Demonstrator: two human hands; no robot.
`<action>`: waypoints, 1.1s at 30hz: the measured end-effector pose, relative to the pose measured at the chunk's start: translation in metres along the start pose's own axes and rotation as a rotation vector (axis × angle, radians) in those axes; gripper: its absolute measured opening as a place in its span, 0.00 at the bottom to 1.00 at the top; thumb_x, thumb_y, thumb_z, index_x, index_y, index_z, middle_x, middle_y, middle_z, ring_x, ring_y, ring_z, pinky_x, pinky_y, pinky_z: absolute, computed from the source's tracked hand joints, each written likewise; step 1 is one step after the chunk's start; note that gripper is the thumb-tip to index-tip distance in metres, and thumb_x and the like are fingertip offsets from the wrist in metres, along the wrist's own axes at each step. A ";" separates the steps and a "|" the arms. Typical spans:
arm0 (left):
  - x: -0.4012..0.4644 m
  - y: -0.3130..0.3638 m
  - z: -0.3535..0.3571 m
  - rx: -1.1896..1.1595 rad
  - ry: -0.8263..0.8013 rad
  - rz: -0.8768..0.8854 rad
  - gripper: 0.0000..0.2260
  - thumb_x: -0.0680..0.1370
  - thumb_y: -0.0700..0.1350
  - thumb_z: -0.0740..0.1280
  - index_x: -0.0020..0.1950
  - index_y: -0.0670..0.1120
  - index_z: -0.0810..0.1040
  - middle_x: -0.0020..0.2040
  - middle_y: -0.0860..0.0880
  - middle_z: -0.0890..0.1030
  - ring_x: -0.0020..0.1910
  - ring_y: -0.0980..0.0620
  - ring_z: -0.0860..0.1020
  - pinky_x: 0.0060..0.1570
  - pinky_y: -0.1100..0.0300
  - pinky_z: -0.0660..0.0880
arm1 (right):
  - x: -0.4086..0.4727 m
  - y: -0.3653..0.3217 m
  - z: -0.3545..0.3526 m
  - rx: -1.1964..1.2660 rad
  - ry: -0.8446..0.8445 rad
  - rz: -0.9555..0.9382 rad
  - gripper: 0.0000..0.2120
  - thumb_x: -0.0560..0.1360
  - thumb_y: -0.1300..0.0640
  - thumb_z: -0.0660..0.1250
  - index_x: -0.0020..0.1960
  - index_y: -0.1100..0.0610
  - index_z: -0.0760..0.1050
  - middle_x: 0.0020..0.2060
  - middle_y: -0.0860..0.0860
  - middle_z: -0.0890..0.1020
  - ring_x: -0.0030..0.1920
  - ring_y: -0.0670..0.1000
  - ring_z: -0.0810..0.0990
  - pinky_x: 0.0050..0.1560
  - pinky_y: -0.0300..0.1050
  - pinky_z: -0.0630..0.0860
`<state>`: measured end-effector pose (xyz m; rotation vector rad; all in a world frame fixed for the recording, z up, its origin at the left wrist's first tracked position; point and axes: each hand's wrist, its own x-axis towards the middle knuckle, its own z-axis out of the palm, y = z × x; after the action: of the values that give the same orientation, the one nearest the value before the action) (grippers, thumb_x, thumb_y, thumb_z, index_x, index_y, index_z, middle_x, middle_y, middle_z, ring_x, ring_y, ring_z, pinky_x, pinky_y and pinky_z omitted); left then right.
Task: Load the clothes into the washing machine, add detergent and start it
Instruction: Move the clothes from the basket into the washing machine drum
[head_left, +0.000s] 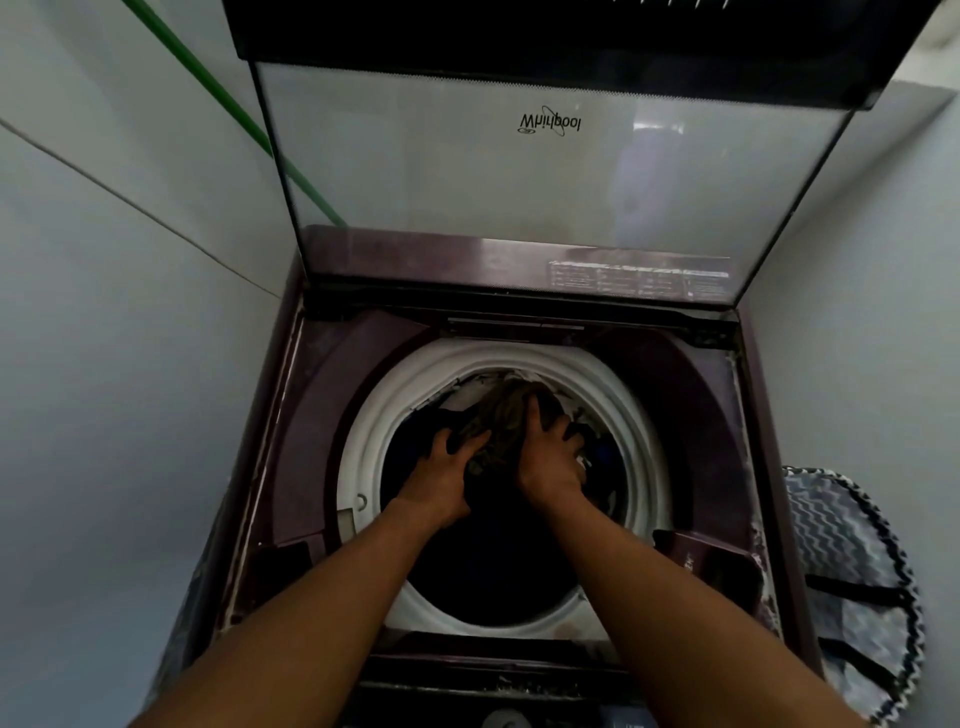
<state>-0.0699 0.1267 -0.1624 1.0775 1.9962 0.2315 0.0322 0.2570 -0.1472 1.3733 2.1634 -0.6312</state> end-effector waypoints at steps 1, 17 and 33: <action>0.000 0.000 0.000 -0.001 -0.007 0.001 0.45 0.72 0.52 0.75 0.79 0.65 0.48 0.80 0.42 0.43 0.74 0.35 0.61 0.72 0.47 0.65 | -0.001 0.000 -0.001 -0.001 -0.001 -0.001 0.44 0.79 0.50 0.65 0.78 0.41 0.33 0.76 0.61 0.49 0.73 0.69 0.54 0.59 0.72 0.71; -0.022 0.045 -0.061 0.164 0.421 0.187 0.14 0.79 0.44 0.65 0.64 0.52 0.80 0.59 0.45 0.74 0.59 0.44 0.71 0.56 0.50 0.75 | -0.036 -0.019 -0.051 -0.232 0.108 -0.099 0.43 0.74 0.47 0.68 0.79 0.51 0.46 0.73 0.63 0.55 0.72 0.66 0.56 0.65 0.69 0.61; -0.031 0.048 -0.062 -0.239 0.411 0.105 0.17 0.75 0.37 0.68 0.62 0.50 0.81 0.61 0.49 0.78 0.62 0.52 0.76 0.66 0.58 0.71 | -0.047 -0.007 -0.056 0.263 -0.102 -0.175 0.29 0.70 0.46 0.63 0.69 0.52 0.70 0.66 0.60 0.74 0.63 0.61 0.76 0.64 0.53 0.75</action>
<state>-0.0783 0.1458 -0.0812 1.0410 2.1983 0.7806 0.0342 0.2572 -0.0742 1.2547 2.1930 -1.0620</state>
